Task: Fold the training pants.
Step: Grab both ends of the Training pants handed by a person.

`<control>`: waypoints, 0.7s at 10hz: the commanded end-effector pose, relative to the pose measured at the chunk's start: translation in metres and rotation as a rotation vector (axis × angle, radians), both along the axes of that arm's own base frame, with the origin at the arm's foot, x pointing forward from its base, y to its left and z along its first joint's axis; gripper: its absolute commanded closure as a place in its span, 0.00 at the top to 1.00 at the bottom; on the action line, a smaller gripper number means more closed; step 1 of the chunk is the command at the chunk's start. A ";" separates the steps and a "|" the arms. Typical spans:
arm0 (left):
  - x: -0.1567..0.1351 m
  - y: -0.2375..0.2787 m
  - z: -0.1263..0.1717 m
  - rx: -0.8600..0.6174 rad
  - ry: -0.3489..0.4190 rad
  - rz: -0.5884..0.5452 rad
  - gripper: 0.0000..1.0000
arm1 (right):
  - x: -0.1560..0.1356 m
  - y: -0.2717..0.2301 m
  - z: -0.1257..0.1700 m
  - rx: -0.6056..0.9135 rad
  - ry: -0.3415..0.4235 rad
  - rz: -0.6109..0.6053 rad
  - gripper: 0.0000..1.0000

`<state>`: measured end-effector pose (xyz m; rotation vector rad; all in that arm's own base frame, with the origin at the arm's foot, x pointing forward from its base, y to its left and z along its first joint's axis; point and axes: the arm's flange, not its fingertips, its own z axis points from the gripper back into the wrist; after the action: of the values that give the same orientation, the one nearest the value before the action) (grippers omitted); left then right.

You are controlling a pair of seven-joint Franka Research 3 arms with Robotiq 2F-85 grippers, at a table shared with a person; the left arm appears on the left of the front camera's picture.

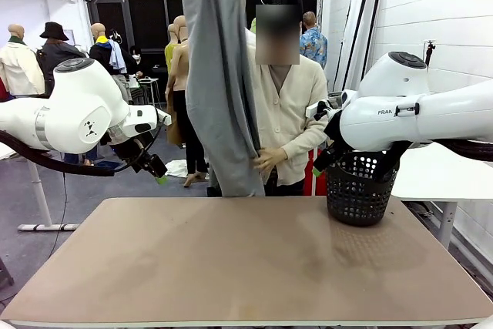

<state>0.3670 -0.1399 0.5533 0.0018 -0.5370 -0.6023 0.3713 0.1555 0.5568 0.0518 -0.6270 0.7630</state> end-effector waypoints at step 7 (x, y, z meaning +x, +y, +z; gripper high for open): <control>0.000 0.001 0.002 0.001 0.003 -0.002 1.00 | 0.001 0.000 -0.001 0.001 0.002 0.000 1.00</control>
<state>0.3670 -0.1399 0.5533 0.0018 -0.5370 -0.6023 0.3713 0.1555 0.5568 0.0518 -0.6270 0.7630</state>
